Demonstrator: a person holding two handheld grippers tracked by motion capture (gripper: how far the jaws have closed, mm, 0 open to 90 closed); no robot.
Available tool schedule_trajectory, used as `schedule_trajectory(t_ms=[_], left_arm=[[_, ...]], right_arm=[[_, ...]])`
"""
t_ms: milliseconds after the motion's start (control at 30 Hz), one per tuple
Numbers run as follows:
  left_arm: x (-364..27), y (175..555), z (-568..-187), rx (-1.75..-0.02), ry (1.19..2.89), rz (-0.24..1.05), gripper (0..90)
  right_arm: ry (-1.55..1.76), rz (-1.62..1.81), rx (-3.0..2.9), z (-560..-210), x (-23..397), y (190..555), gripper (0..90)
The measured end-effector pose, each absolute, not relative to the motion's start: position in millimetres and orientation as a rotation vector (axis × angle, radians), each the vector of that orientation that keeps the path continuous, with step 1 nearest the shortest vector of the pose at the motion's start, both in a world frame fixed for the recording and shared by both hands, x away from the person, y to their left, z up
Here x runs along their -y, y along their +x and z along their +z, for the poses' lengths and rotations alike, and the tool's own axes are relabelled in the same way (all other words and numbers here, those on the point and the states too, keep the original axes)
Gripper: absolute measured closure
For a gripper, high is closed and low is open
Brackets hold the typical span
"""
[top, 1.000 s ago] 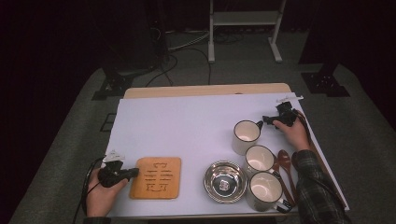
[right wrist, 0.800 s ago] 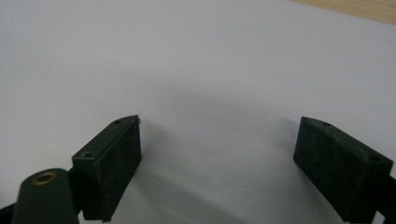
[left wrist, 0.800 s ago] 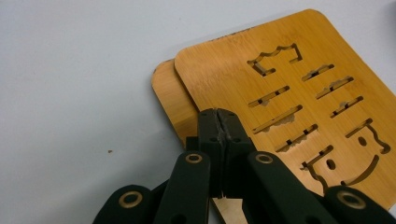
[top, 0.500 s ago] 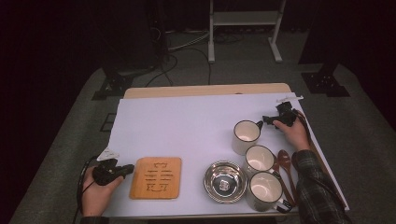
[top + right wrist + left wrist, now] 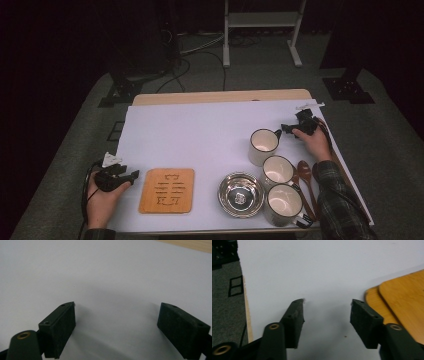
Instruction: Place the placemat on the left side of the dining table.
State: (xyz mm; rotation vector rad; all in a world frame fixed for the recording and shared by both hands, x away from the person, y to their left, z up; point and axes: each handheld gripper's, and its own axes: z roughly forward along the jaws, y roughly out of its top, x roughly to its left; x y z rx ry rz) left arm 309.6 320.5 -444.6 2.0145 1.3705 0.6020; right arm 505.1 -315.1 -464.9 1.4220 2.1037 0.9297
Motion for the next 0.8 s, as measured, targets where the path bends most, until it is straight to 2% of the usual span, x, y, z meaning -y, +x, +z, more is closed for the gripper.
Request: schedule_trajectory(t_ms=[300, 567, 600, 667, 800], left_arm=[[-327, 314, -454, -1.418, 1.998, 0.65, 20.5], [-330, 313, -458, -1.416, 1.957, 0.651, 16.3], [-330, 313, -458, -1.416, 1.958, 0.651, 16.3], [-330, 313, -458, -1.415, 1.957, 0.65, 16.3], [-330, 313, -458, -1.416, 1.957, 0.653, 15.9]], right_arm=[[1.423, 0.93, -2.107, -465, 315, 505, 13.1], [1.422, 0.925, -2.114, -463, 316, 506, 15.6], [1.425, 0.922, -2.113, -462, 316, 506, 17.8], [1.418, 0.931, -2.109, -460, 316, 505, 30.2], [1.427, 0.926, -2.119, -455, 315, 504, 37.3]])
